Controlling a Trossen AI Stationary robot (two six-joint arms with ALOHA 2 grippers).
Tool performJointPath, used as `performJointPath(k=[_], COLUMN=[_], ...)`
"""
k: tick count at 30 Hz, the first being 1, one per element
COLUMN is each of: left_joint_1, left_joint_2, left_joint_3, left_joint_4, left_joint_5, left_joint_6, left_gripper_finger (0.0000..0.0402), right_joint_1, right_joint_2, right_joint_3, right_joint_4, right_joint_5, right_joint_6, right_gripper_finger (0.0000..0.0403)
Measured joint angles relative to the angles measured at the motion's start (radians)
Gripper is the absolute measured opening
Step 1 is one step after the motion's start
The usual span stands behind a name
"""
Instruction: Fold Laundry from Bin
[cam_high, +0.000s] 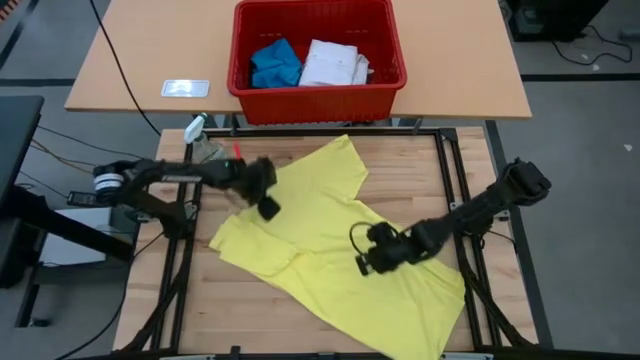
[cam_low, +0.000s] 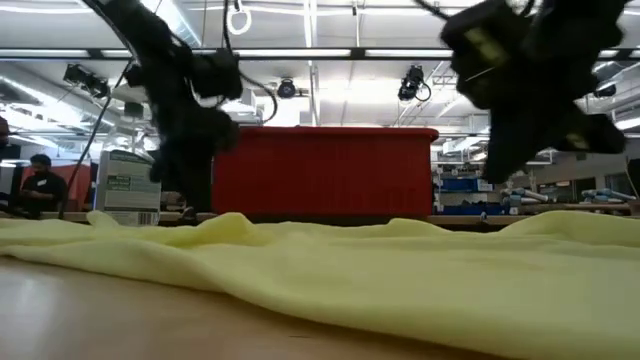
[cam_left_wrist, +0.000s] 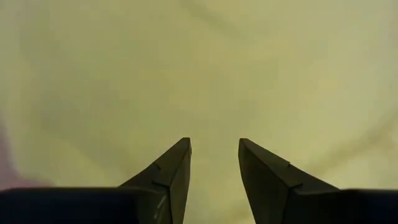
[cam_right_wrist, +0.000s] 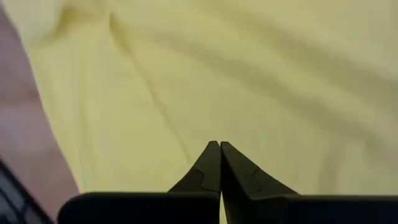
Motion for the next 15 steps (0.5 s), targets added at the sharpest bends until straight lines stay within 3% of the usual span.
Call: performJointPath(k=[6, 15], left_joint_1=[0.186, 0.263], left_joint_2=[0.161, 0.193], left_joint_3=[0.001, 0.008], left_joint_4=[0.054, -0.133], left_joint_5=[0.096, 0.096], left_joint_6=[0.148, 0.154], left_gripper_finger=[0.0142, 0.0138], right_joint_1=[-0.088, -0.174], right_joint_2=[0.0, 0.0], right_joint_3=[0.0, 0.0], right_joint_4=[-0.024, -0.227], right_joint_5=[-0.02, -0.062], right_joint_6=[0.023, -0.029], right_gripper_finger=[0.0006, 0.0005])
